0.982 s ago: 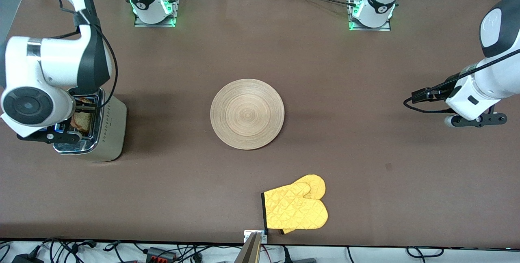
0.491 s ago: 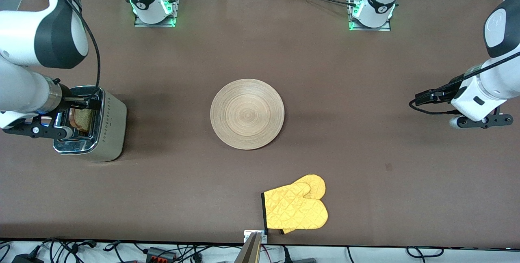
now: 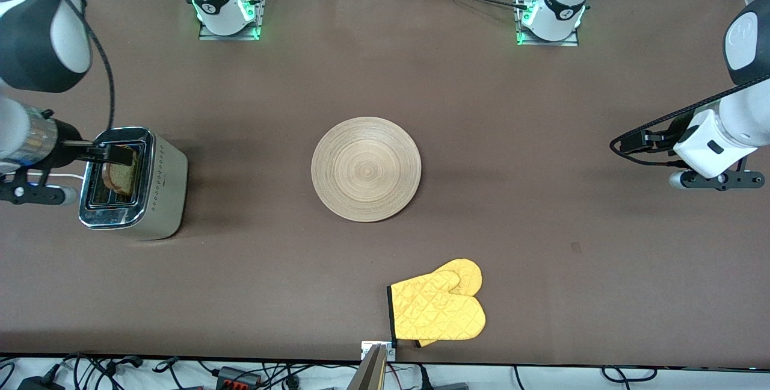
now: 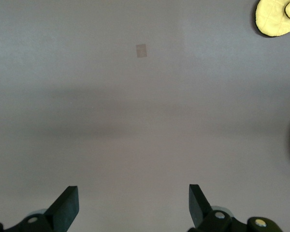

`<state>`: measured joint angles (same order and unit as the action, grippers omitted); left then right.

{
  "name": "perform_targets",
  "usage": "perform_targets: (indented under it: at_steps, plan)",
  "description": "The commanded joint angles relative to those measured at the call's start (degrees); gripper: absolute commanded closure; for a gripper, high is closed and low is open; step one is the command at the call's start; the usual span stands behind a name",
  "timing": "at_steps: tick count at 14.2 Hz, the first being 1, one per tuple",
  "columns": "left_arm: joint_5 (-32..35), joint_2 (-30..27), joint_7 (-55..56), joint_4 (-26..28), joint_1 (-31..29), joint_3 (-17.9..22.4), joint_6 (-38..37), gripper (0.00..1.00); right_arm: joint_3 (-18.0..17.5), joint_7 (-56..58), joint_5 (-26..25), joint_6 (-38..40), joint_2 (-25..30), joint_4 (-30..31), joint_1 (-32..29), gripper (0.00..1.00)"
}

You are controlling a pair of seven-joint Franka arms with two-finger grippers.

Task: Move plate and put bread in toaster

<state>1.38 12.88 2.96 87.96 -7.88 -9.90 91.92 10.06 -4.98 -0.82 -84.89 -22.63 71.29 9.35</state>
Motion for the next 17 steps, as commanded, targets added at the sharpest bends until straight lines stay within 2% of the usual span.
perform_targets:
  at_steps: [1, 2, 5, 6, 11, 12, 14, 16, 17]
  plan:
    - [0.29, -2.33, -1.38, 0.98, -0.65, -0.47, -1.30, 0.00, -0.57, 1.82, 1.70, -3.24, 1.79, 0.16, -1.87, 0.00]
    - [0.29, -2.34, -1.38, 0.98, -0.64, -0.47, -1.22, 0.00, -1.35, 1.90, 1.70, -5.61, 2.23, 0.68, -3.36, 0.00]
    - [0.28, -2.42, -1.20, 0.90, -0.64, -0.47, -1.13, 0.00, -11.35, 1.90, 1.78, -9.58, 5.66, 5.42, -13.54, 0.00]
    - [0.20, -2.42, -1.20, 0.90, -0.64, -0.47, -1.13, 0.00, -11.82, 2.43, 1.70, -9.76, 5.84, 5.70, -14.18, 0.00]
    - [0.20, -2.34, -1.20, 0.90, -0.64, -0.47, -1.04, 0.00, -11.47, 7.27, -0.85, -9.41, 6.19, 5.70, -14.10, 0.00]
    - [0.20, -2.34, -1.20, 0.90, -0.64, -0.47, -1.04, 0.00, -9.90, 7.18, -0.77, -9.68, 6.63, 6.05, -12.88, 0.00]
    - [0.20, -2.34, -1.20, 0.90, -0.64, -0.47, -1.04, 0.00, -7.26, 7.18, -0.85, -12.38, 9.34, 10.50, -10.06, 0.00]
    - [-0.32, -2.25, -1.38, 0.90, -0.73, -0.38, -1.04, 0.00, -7.34, 7.00, -0.85, -15.56, 13.03, 16.57, -10.14, 0.00]
    - [-1.37, -2.25, -1.46, 0.90, -0.91, -0.30, -1.04, 0.00, -7.34, 6.83, -0.77, -15.22, 13.57, 17.29, -10.14, 0.00]
